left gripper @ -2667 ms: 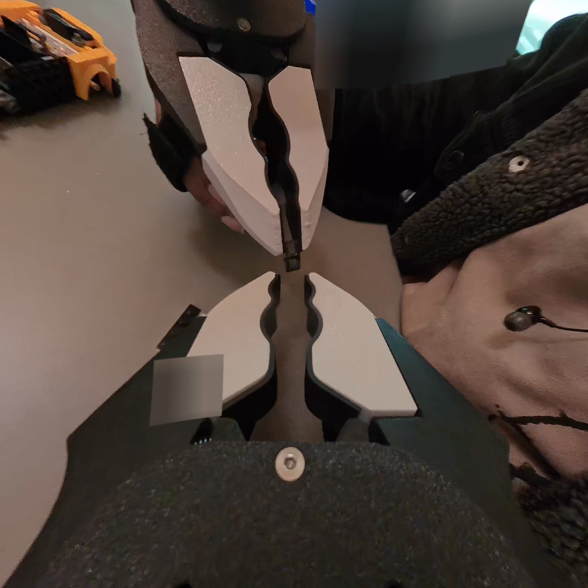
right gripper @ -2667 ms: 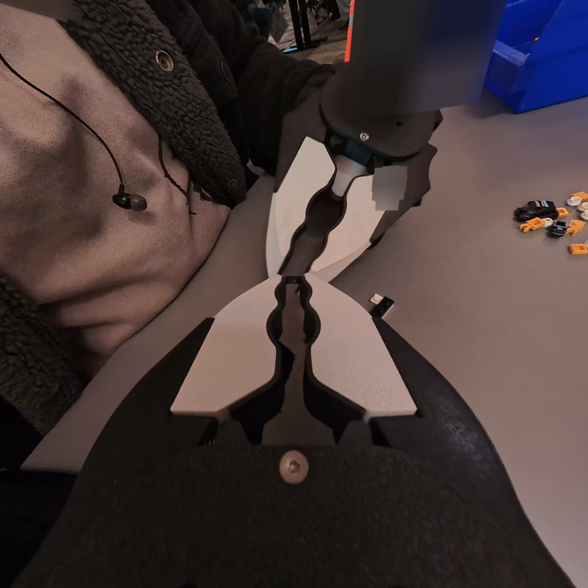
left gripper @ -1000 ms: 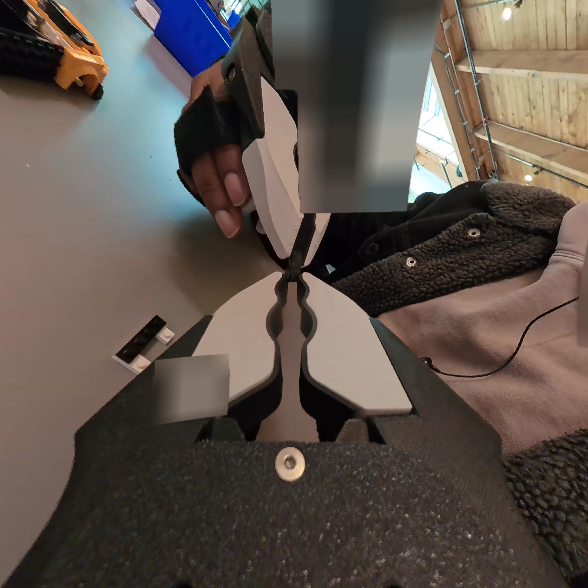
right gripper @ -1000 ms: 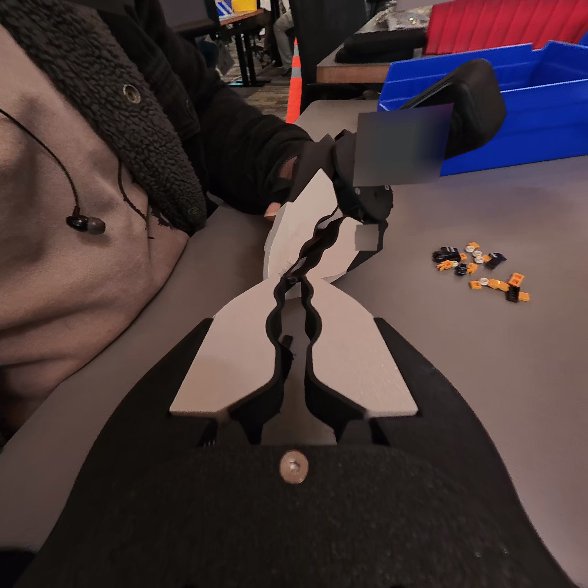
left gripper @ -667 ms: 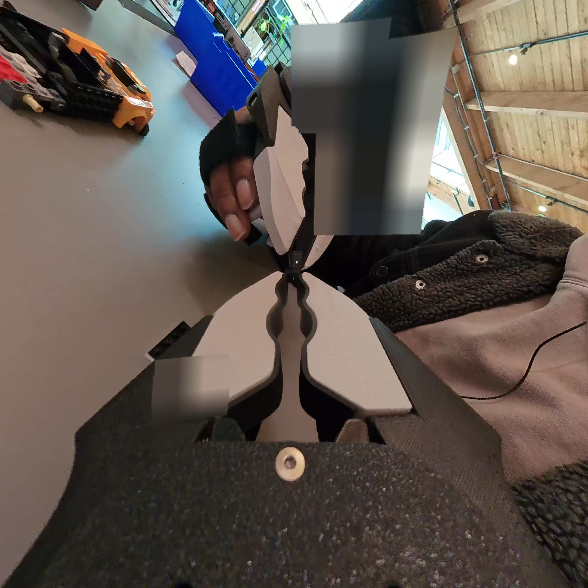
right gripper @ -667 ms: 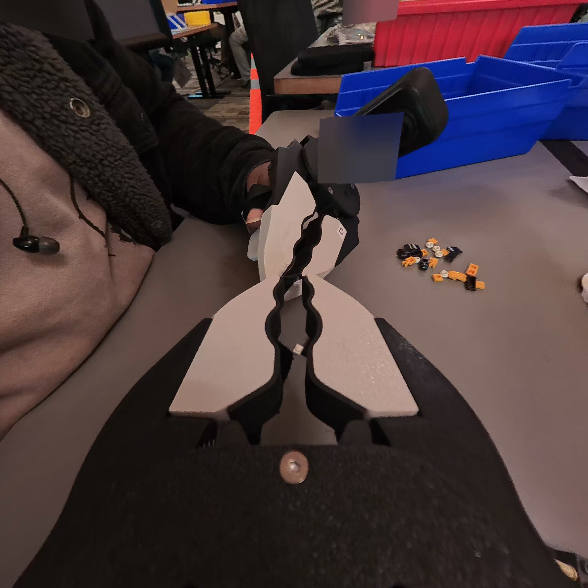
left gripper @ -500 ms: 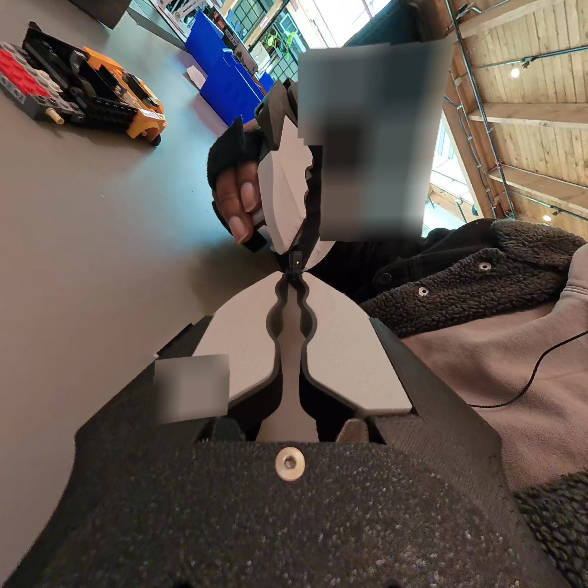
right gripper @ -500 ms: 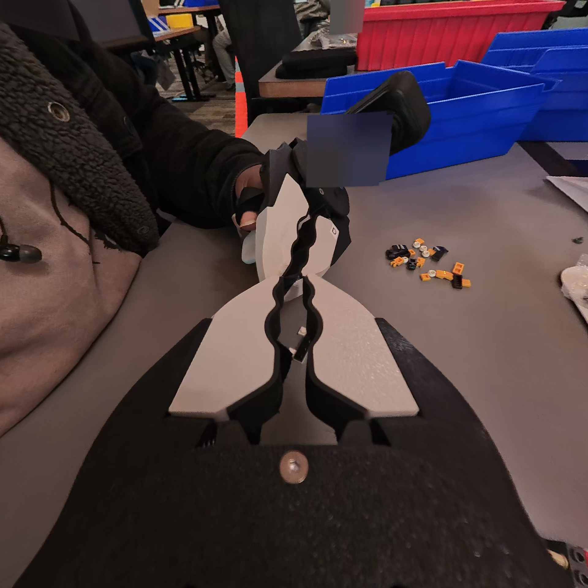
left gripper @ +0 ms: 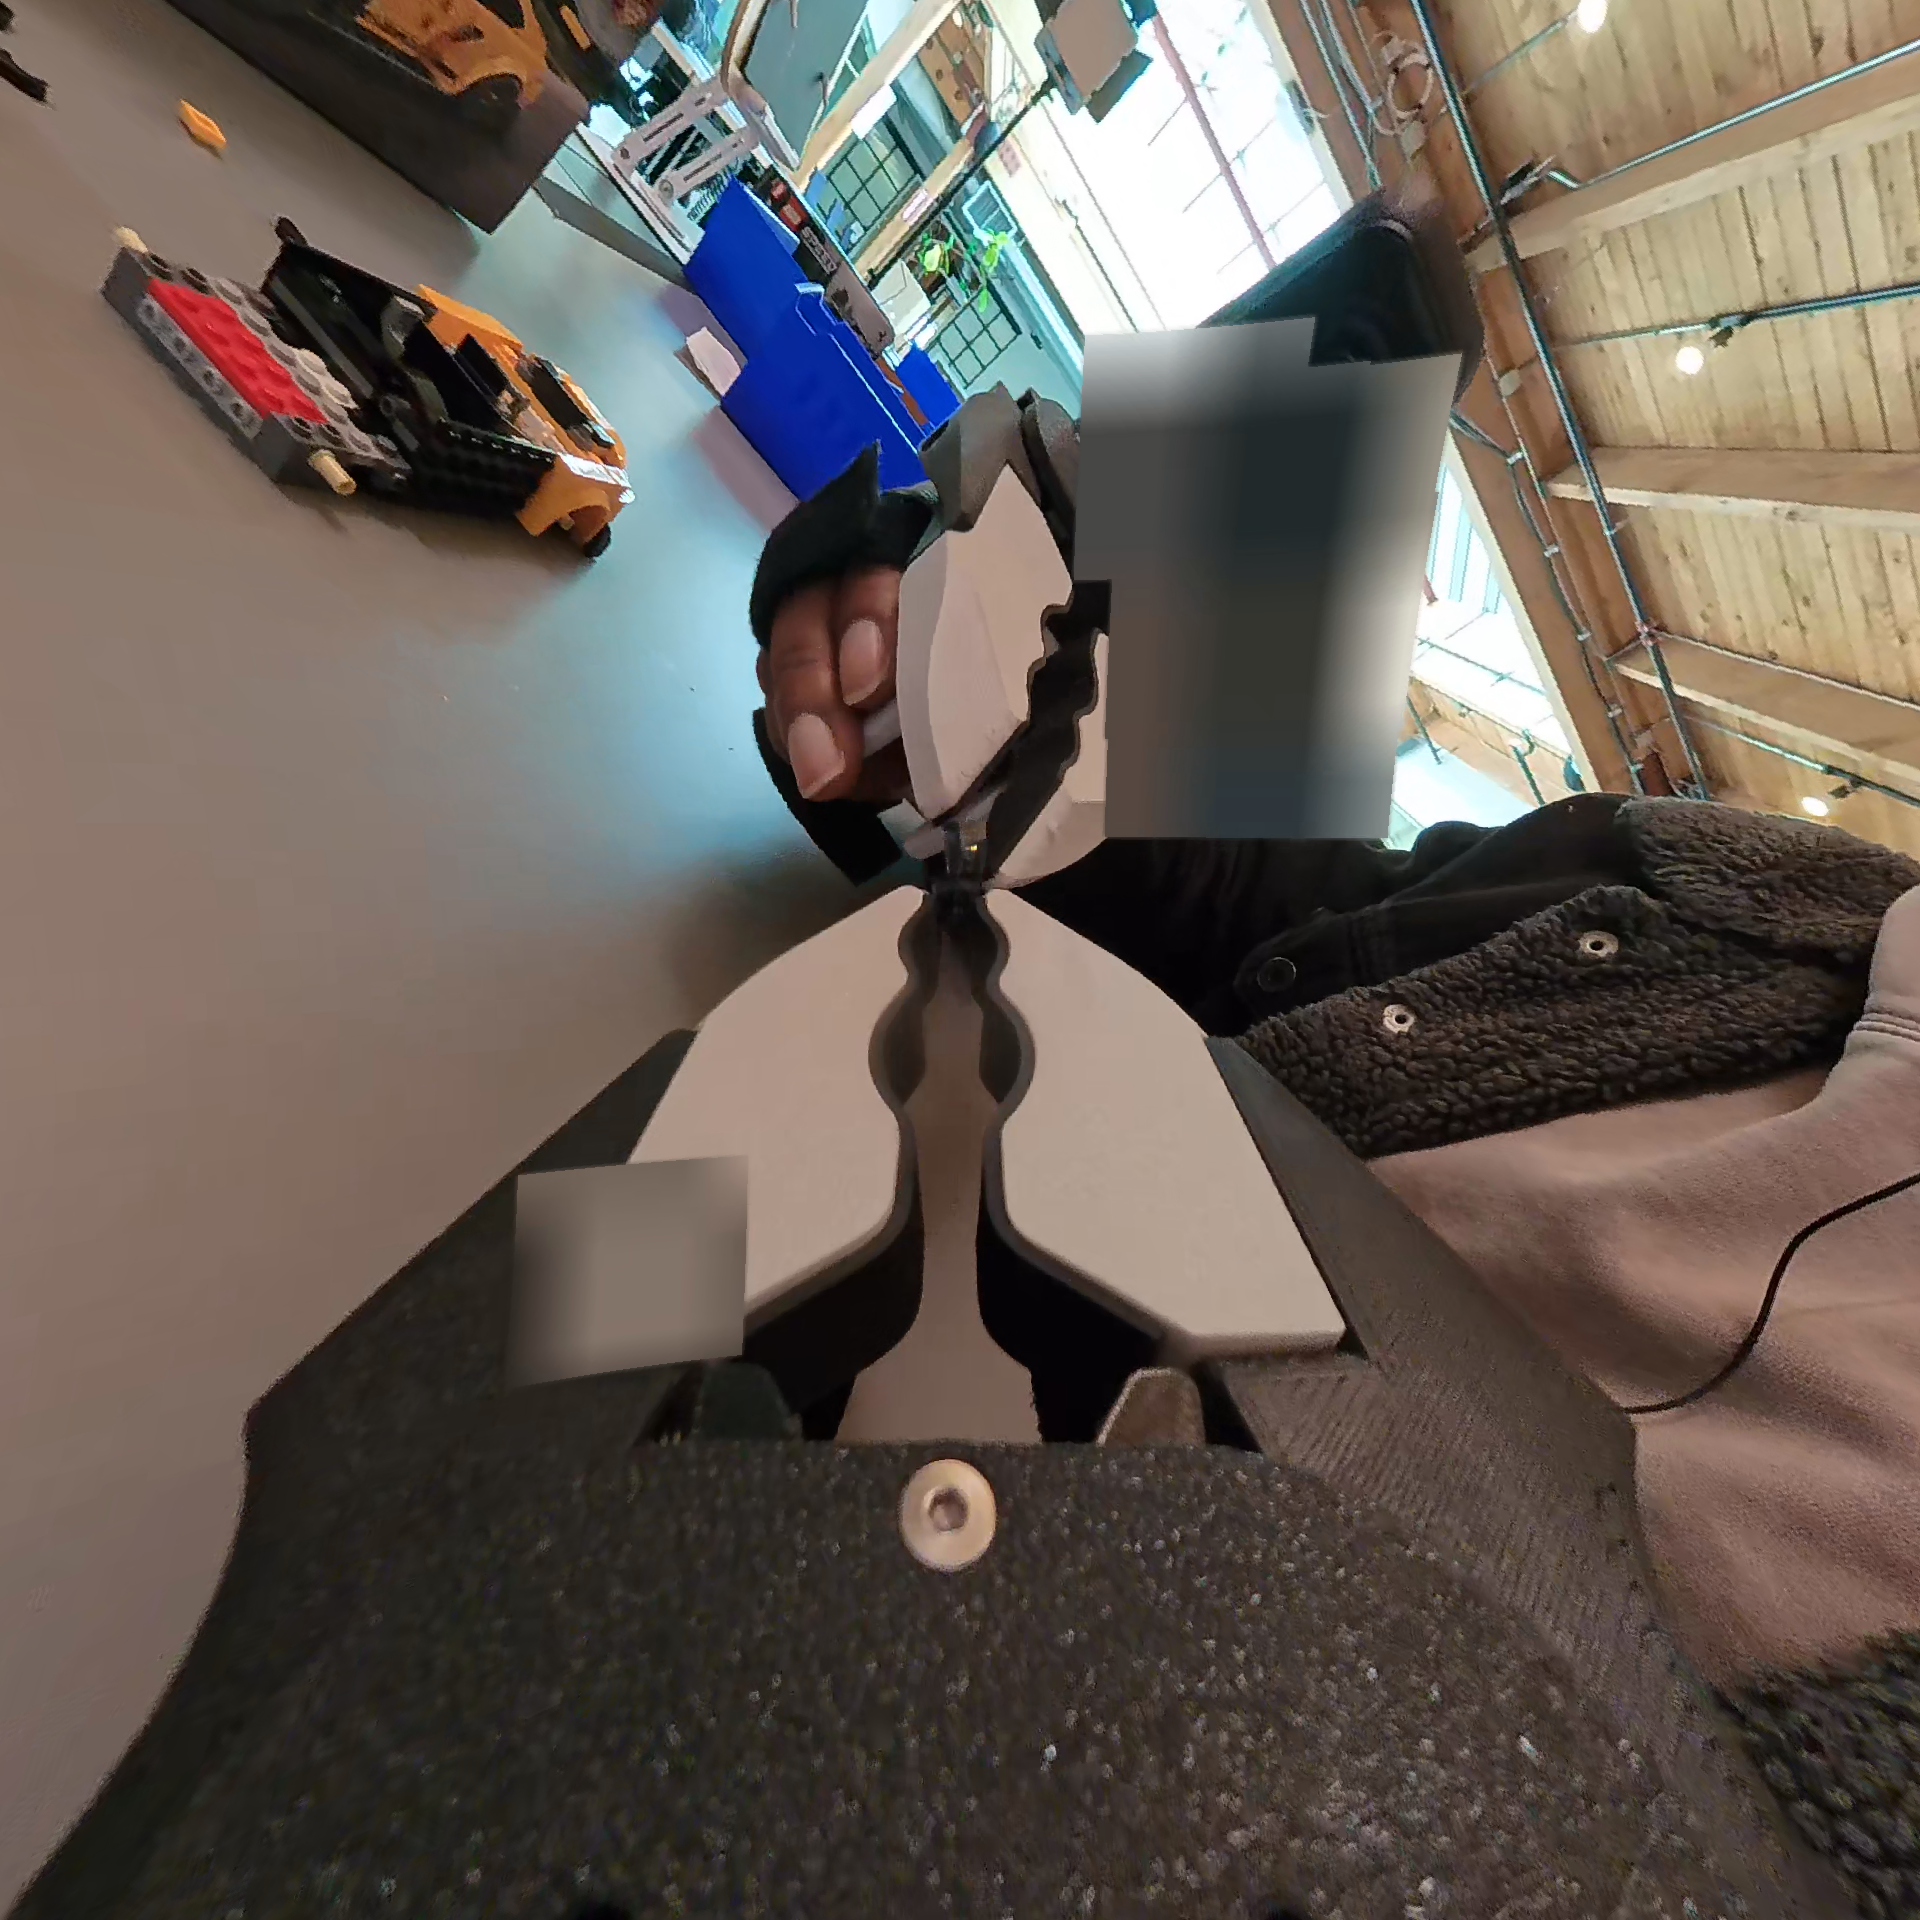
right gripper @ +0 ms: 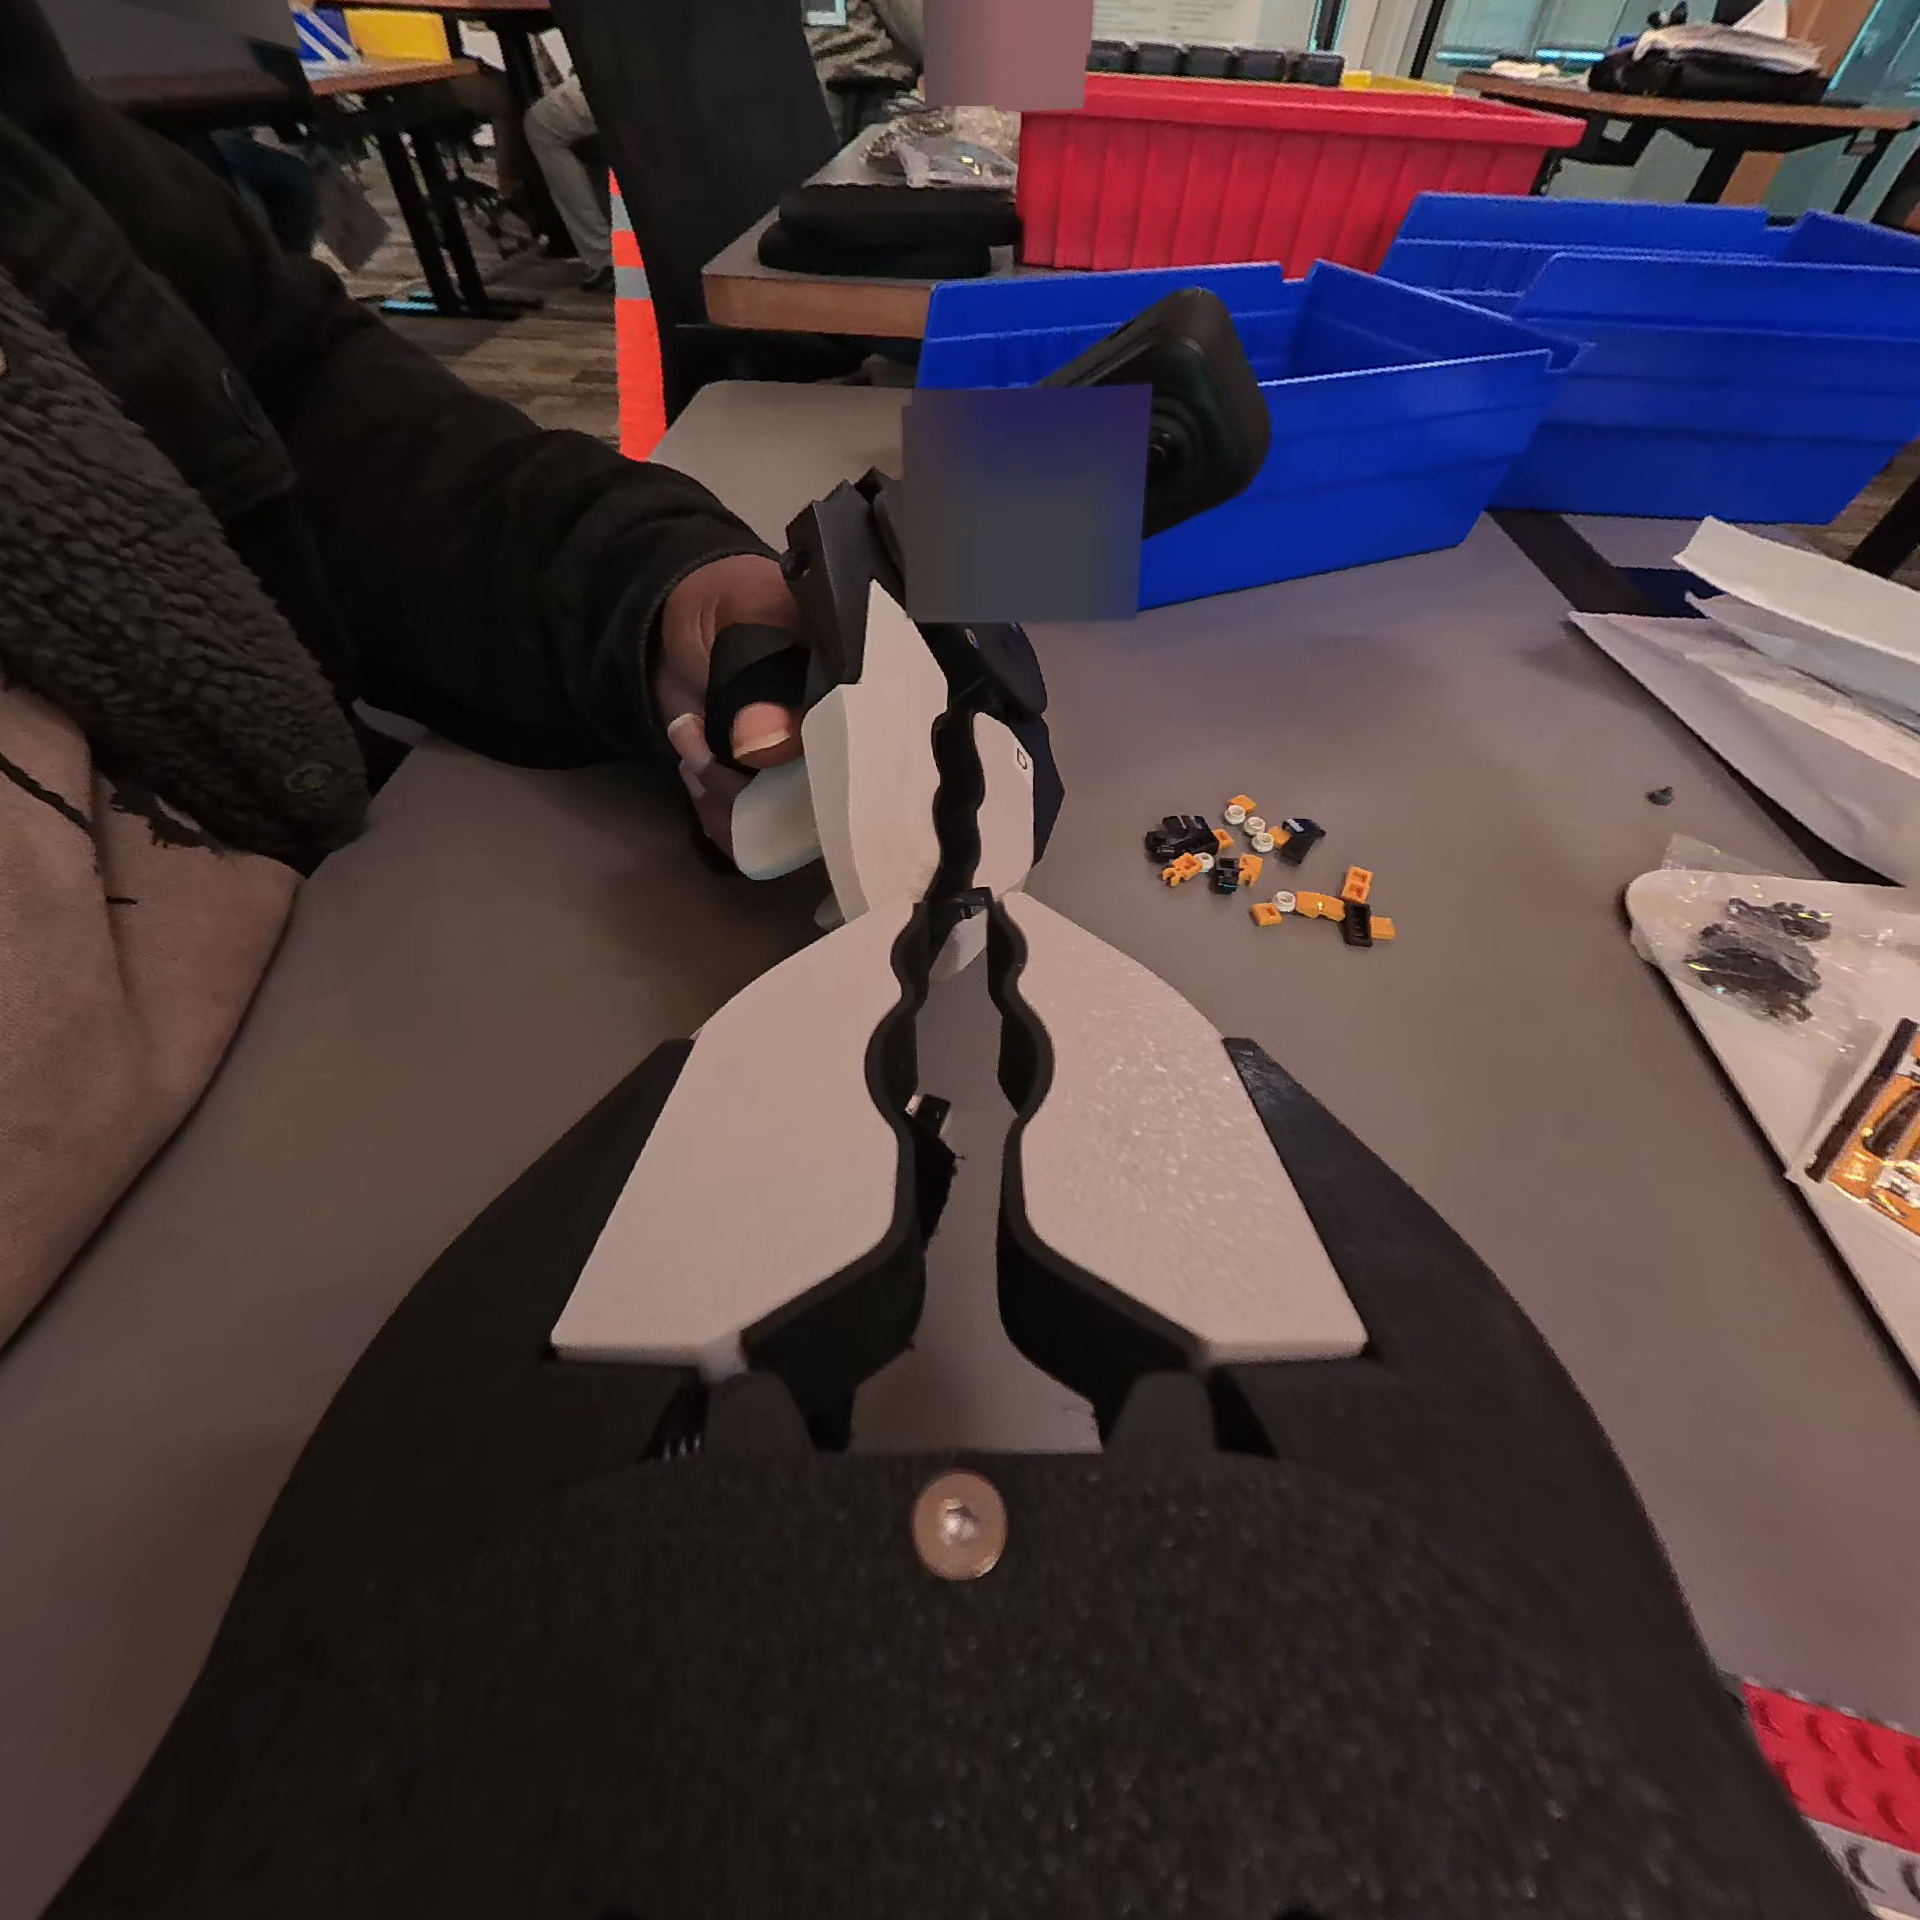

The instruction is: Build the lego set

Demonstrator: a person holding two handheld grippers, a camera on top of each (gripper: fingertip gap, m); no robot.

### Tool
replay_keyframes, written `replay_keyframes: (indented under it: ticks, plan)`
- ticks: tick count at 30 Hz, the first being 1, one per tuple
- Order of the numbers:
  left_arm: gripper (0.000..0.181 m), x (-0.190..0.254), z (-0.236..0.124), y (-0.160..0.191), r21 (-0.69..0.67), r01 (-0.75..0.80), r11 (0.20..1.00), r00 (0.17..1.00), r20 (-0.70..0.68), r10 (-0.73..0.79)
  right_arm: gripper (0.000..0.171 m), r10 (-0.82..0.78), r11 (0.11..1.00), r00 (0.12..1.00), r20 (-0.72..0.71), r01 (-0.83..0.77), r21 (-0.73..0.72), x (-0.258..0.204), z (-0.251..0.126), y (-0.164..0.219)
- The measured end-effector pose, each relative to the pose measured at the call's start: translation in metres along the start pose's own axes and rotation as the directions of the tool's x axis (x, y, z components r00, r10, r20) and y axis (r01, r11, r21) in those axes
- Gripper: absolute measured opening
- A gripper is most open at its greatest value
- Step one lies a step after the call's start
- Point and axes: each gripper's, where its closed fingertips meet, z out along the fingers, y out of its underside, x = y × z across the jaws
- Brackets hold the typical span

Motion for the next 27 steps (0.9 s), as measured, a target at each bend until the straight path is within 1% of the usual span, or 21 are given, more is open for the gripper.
replay_keyframes:
  ticks: [5,10,13,17,20,23,27]
  plan:
    - [0.005,-0.006,-0.003,-0.005,0.030,0.007,1.000,0.999,0.032,-0.008,0.015,-0.039,0.999,0.999,-0.036,0.038,-0.032,0.002,0.000,0.002]
    - [0.005,-0.014,-0.006,-0.007,0.053,0.026,0.998,0.997,0.071,-0.030,0.017,-0.181,0.978,0.977,-0.115,0.166,-0.128,0.004,0.006,0.006]
    - [0.005,-0.014,-0.007,-0.009,0.068,0.031,0.997,0.997,0.068,-0.035,0.024,-0.222,0.962,0.968,-0.113,0.199,-0.186,0.002,0.008,0.012]
    - [0.005,-0.015,-0.007,-0.010,0.071,0.029,0.997,0.997,0.073,-0.034,0.024,-0.260,0.951,0.955,-0.143,0.228,-0.208,0.004,0.011,0.013]
    - [0.005,-0.015,-0.007,-0.009,0.070,0.036,0.997,0.997,0.072,-0.041,0.018,-0.278,0.946,0.947,-0.164,0.240,-0.215,0.006,0.011,0.013]
    - [0.005,-0.016,-0.007,-0.009,0.070,0.046,0.996,0.996,0.075,-0.052,0.024,-0.286,0.944,0.942,-0.178,0.245,-0.222,0.008,0.011,0.013]
    - [0.005,-0.017,-0.007,-0.009,0.070,0.052,0.996,0.996,0.072,-0.057,0.024,-0.284,0.944,0.942,-0.177,0.243,-0.222,0.008,0.012,0.013]
